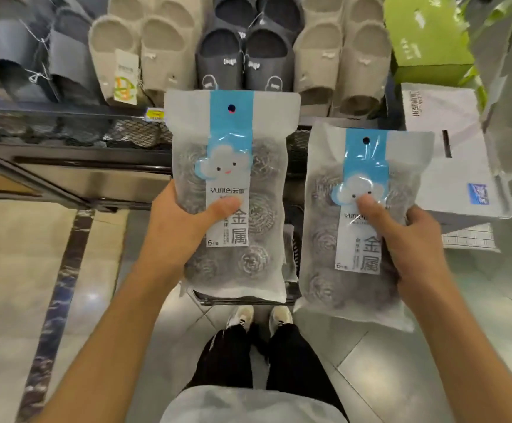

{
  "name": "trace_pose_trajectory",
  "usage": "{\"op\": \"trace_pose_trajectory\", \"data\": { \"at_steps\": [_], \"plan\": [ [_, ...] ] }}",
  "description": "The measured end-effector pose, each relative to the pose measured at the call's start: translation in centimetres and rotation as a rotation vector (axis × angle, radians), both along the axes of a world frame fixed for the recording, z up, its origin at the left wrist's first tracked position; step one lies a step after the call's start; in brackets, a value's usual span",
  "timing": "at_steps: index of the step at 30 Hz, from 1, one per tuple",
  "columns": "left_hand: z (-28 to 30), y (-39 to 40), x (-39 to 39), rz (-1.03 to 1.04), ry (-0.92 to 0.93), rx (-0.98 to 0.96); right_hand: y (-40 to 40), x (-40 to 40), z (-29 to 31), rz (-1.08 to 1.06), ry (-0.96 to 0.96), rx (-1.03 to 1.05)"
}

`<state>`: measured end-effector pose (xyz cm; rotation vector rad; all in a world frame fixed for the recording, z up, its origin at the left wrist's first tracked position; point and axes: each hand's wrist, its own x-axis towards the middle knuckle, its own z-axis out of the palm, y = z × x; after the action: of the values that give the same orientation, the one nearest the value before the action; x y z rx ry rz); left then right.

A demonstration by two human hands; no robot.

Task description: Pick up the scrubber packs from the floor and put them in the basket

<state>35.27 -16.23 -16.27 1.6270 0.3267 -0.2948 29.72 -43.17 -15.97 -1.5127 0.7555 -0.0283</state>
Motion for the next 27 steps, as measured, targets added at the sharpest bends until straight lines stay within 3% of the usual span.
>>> {"op": "trace_pose_trajectory", "data": {
  "at_steps": [6,11,19,27],
  "plan": [
    [-8.7,-1.2,1.8,0.13,0.089,0.043,-1.8,4.8,-8.5,0.124,0.088,0.007],
    [-19.0,-1.0,2.2,0.209,0.185,0.054,-1.6,6.3,-18.9,0.149,0.158,0.036],
    [-37.6,0.5,1.8,0.199,0.291,0.078,-0.4,6.1,-38.0,0.148,0.263,0.048],
    [-47.9,0.0,2.9,0.126,0.319,0.046,-0.1,7.2,-49.7,0.182,0.267,-0.004]
  ]
}}
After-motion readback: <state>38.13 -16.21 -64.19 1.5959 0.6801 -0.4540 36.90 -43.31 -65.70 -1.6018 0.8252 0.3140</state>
